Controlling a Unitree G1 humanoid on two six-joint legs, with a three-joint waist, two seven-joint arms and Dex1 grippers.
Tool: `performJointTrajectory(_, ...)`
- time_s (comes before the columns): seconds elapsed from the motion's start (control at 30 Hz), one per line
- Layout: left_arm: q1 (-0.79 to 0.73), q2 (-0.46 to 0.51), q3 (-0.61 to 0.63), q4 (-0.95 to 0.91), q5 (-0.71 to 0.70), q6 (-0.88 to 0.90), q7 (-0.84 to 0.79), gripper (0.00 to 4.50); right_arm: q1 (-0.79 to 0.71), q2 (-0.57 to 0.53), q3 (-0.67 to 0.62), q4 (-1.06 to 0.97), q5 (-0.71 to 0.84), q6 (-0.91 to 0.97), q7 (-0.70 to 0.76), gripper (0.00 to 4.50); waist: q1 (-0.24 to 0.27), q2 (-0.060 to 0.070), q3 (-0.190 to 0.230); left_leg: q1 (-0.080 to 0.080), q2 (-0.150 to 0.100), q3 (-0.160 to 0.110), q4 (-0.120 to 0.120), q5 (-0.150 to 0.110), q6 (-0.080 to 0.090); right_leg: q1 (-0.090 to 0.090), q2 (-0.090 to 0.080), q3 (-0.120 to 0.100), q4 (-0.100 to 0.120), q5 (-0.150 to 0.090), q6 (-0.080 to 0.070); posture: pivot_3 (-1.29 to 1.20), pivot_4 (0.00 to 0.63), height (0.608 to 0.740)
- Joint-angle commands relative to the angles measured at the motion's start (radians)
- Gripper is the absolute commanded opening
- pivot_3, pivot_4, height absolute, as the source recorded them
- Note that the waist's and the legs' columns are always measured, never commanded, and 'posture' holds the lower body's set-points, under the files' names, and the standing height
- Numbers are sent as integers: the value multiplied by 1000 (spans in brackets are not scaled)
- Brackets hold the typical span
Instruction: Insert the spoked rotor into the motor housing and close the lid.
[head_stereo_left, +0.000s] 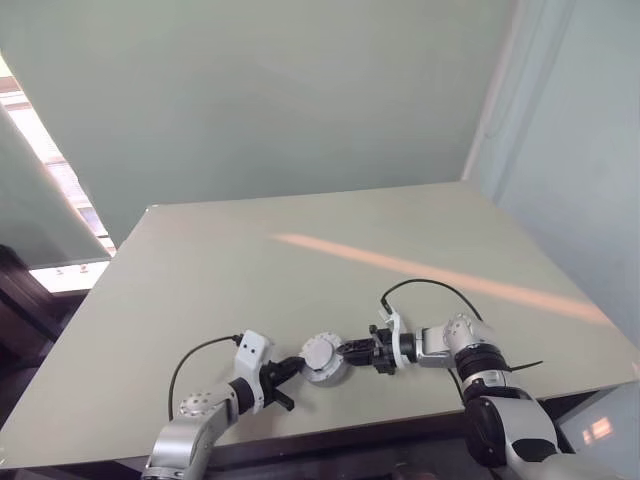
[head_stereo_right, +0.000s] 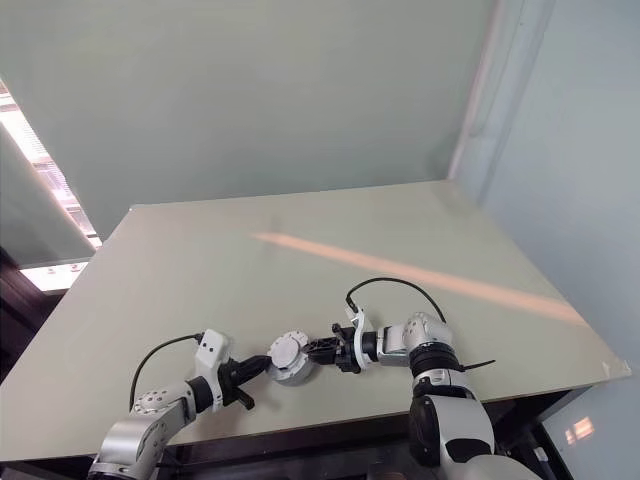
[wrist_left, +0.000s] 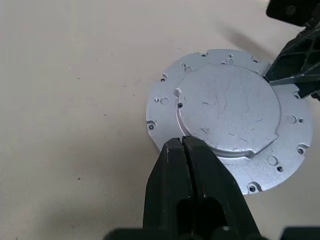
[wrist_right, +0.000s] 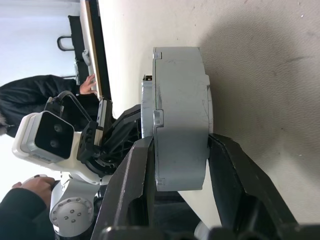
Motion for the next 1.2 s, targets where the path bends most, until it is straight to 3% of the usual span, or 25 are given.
performJointTrajectory(0.03,3,0,-23,29,12,79,16,385,-13,17,5,-15,35,-8,15,1245,0,0,0,0,0,0,0,0,0,0,0,0,0,0,0,0,0,740)
performJointTrajectory(0.2,-1,0,54,9,-40,102,16,1901,-12,17,7,-14,35,-10,13,1245,-9,0,0,0,1,0,0,0,0,0,1,0,0,0,0,0,0,740)
performJointTrajectory(0.43,-30,-24,346,38,-262,182,60,4326,-3,20,-10,-15,55,-10,12,1245,-25,-7,10,-3,4,-1,0,0,0,-4,4,0,0,1,2,0,0,740)
performJointTrajectory(0.67,-11,-109,561,-7,-596,427,155,4417,17,51,-86,-41,136,-2,26,1245,-26,-9,10,-14,4,-1,1,0,1,-12,4,1,0,2,2,0,0,740)
performJointTrajectory(0.93,20,-194,588,-67,-771,510,249,4417,5,104,-152,-113,225,34,5,1245,-26,-11,12,-19,4,-1,2,0,0,-17,4,1,1,3,1,0,0,740)
performJointTrajectory(1.2,21,-274,594,-94,-982,541,332,4417,0,151,-135,-215,264,72,-29,1245,-26,-11,12,-19,4,0,2,0,0,-17,5,1,1,3,1,0,0,740)
